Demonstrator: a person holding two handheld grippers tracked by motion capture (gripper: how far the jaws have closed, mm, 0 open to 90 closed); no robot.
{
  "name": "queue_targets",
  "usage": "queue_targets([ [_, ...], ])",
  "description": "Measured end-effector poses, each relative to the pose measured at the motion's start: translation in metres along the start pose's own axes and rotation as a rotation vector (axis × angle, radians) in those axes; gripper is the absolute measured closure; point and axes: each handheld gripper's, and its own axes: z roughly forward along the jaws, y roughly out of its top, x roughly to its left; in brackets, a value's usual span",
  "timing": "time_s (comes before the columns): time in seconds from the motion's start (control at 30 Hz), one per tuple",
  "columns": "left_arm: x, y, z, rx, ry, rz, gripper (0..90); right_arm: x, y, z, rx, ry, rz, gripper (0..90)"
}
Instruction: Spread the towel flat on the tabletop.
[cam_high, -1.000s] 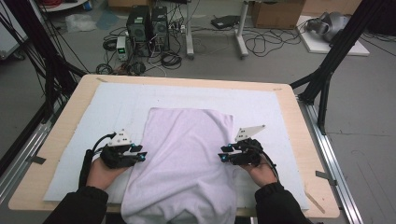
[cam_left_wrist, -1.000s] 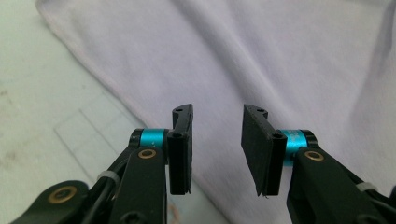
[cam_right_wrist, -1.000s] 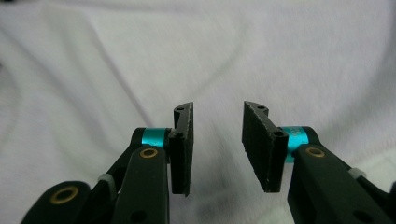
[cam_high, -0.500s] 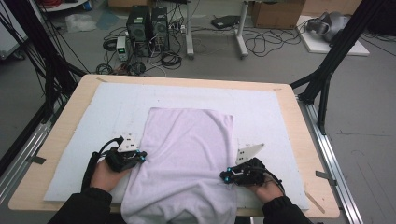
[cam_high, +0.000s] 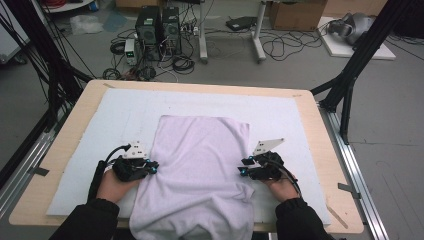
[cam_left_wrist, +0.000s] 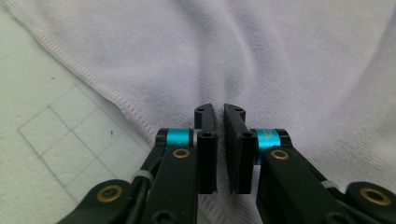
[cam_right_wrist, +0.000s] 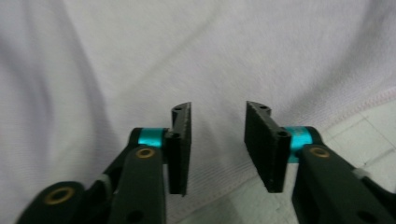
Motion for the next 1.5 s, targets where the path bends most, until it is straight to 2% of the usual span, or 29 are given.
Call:
queue_targets([
  [0.03,0.001,0.002,0.001,0.003,0.011,-0.009,86.3,-0.001,0.000,0.002,-0.009,-0.003,-0.015,79.0],
  [0.07,0.002,0.003,0.002,0.007,0.029,-0.009,86.7,-0.004,0.001,0.002,-0.011,0.017,-0.013,84.5],
  [0.13,0.005,0.006,0.005,0.000,0.065,-0.012,87.0,-0.010,0.003,0.003,-0.004,0.028,-0.004,87.5],
  [0.23,0.013,0.009,0.009,-0.015,0.103,-0.041,87.0,-0.018,0.008,0.001,0.003,-0.040,-0.003,88.1],
  [0.27,0.016,0.012,0.010,-0.023,0.136,-0.050,87.0,-0.021,0.010,0.000,0.000,-0.057,0.005,88.3],
  [0.3,0.019,0.015,0.011,-0.029,0.148,-0.058,86.9,-0.026,0.012,-0.001,-0.007,-0.091,0.012,88.4],
  [0.37,0.025,0.021,0.013,-0.050,0.155,-0.068,86.6,-0.035,0.014,-0.002,-0.029,-0.125,0.050,88.1],
  [0.43,0.027,0.026,0.012,-0.062,0.162,-0.069,83.6,-0.041,0.014,-0.002,-0.044,-0.107,0.079,85.4],
  [0.47,0.028,0.027,0.008,-0.066,0.170,-0.074,79.1,-0.041,0.014,-0.003,-0.042,-0.121,0.079,80.4],
  [0.5,0.028,0.026,0.005,-0.080,0.159,-0.083,75.2,-0.041,0.013,-0.006,-0.056,-0.117,0.085,78.1],
  [0.53,0.028,0.025,0.000,-0.085,0.145,-0.083,72.1,-0.041,0.011,-0.009,-0.078,-0.080,0.105,73.4],
  [0.57,0.027,0.024,-0.003,-0.083,0.148,-0.082,68.4,-0.038,0.010,-0.012,-0.085,-0.067,0.107,69.8],
  [0.6,0.025,0.022,-0.008,-0.078,0.150,-0.077,65.1,-0.034,0.008,-0.016,-0.087,-0.077,0.096,68.1],
  [0.7,0.015,0.011,-0.024,-0.129,0.150,-0.071,58.2,-0.015,0.001,-0.028,-0.100,-0.028,0.088,61.2],
  [0.77,0.006,0.002,-0.033,-0.167,0.115,-0.080,54.9,0.002,-0.007,-0.035,-0.119,-0.006,0.057,58.9],
  [0.8,0.001,-0.002,-0.036,-0.163,0.103,-0.079,54.7,0.011,-0.011,-0.038,-0.126,0.006,0.048,56.9],
  [0.93,-0.026,-0.012,-0.047,-0.176,0.044,-0.032,50.9,0.046,-0.025,-0.043,-0.142,0.054,0.000,54.7],
  [1.03,-0.045,-0.023,-0.050,-0.192,0.003,-0.016,50.5,0.069,-0.032,-0.047,-0.180,0.085,-0.024,52.1],
  [1.1,-0.055,-0.027,-0.048,-0.178,-0.029,-0.001,50.5,0.081,-0.030,-0.050,-0.168,0.069,-0.065,51.1],
  [1.13,-0.058,-0.027,-0.047,-0.165,-0.038,0.019,50.6,0.085,-0.029,-0.052,-0.174,0.079,-0.084,51.3],
  [1.2,-0.061,-0.028,-0.049,-0.169,-0.064,0.032,50.5,0.090,-0.029,-0.051,-0.186,0.104,-0.106,51.3],
  [1.3,-0.065,-0.031,-0.050,-0.167,-0.107,0.054,52.1,0.093,-0.030,-0.048,-0.170,0.150,-0.147,53.6],
  [1.37,-0.065,-0.033,-0.049,-0.144,-0.147,0.070,55.7,0.092,-0.032,-0.041,-0.154,0.168,-0.144,55.8],
  [1.47,-0.070,-0.038,-0.044,-0.083,-0.199,0.109,58.1,0.093,-0.034,-0.032,-0.112,0.195,-0.143,57.4],
  [1.5,-0.070,-0.039,-0.042,-0.067,-0.206,0.122,59.1,0.095,-0.034,-0.027,-0.088,0.207,-0.150,58.5],
])
